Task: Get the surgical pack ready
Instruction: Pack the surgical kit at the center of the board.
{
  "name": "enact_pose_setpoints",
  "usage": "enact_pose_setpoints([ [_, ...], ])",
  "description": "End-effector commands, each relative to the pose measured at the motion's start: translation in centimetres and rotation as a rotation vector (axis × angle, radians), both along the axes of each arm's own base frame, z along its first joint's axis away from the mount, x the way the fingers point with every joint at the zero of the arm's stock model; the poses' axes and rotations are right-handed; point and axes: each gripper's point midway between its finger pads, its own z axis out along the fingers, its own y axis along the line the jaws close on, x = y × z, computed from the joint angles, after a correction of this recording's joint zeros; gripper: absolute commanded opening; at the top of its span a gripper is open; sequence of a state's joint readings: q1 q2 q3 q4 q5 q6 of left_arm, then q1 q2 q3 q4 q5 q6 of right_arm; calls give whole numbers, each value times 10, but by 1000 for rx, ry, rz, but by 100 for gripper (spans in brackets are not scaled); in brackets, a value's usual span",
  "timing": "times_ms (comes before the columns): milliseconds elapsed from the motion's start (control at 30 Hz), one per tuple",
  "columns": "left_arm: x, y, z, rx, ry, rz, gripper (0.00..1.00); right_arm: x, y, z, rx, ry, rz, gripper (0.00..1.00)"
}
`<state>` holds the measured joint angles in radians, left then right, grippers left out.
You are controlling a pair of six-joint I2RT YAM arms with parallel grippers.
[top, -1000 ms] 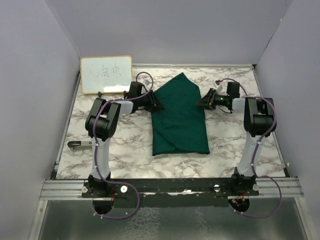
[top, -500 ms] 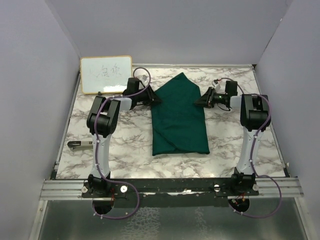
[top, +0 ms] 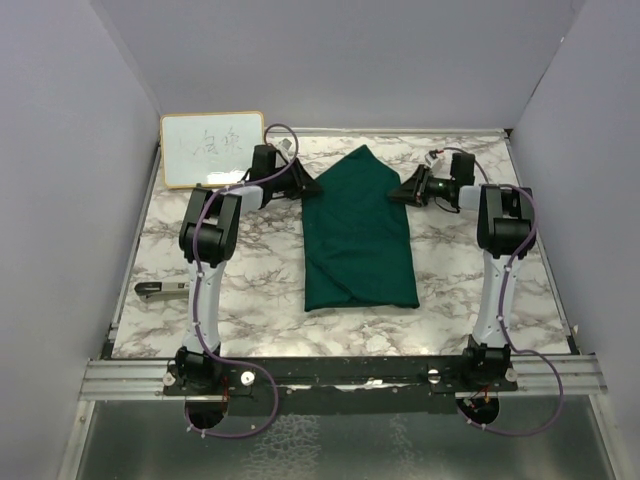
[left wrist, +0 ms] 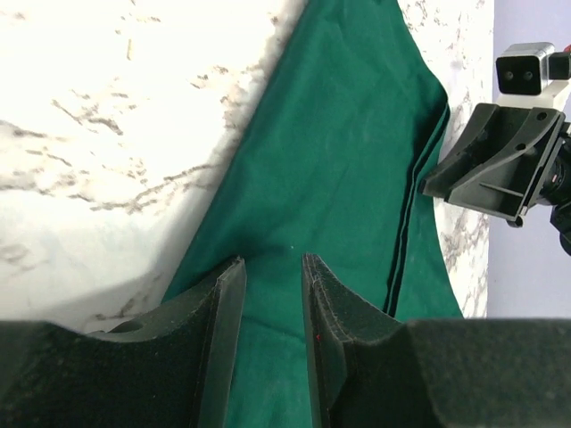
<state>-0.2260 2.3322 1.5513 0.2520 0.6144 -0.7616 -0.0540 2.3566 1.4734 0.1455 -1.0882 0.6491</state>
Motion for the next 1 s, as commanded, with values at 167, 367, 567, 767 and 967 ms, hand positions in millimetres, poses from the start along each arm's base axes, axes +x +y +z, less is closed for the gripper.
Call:
enact_pose_setpoints([
  [167, 19, 20, -21, 52, 21, 42, 39, 42, -6, -5, -9, -34, -16, 32],
  [367, 43, 32, -4, 185, -46, 23, 44, 68, -16, -10, -28, -16, -48, 33],
  [567, 61, 51, 57, 250, -154, 17, 50, 88, -35, 2, -79, -12, -93, 35],
  [767, 53, 47, 72, 239, -177, -27, 64, 99, -43, 38, -170, -125, -101, 43],
  [967, 59, 21, 58, 224, -204, -108, 65, 97, -45, 19, -207, -109, -67, 48],
])
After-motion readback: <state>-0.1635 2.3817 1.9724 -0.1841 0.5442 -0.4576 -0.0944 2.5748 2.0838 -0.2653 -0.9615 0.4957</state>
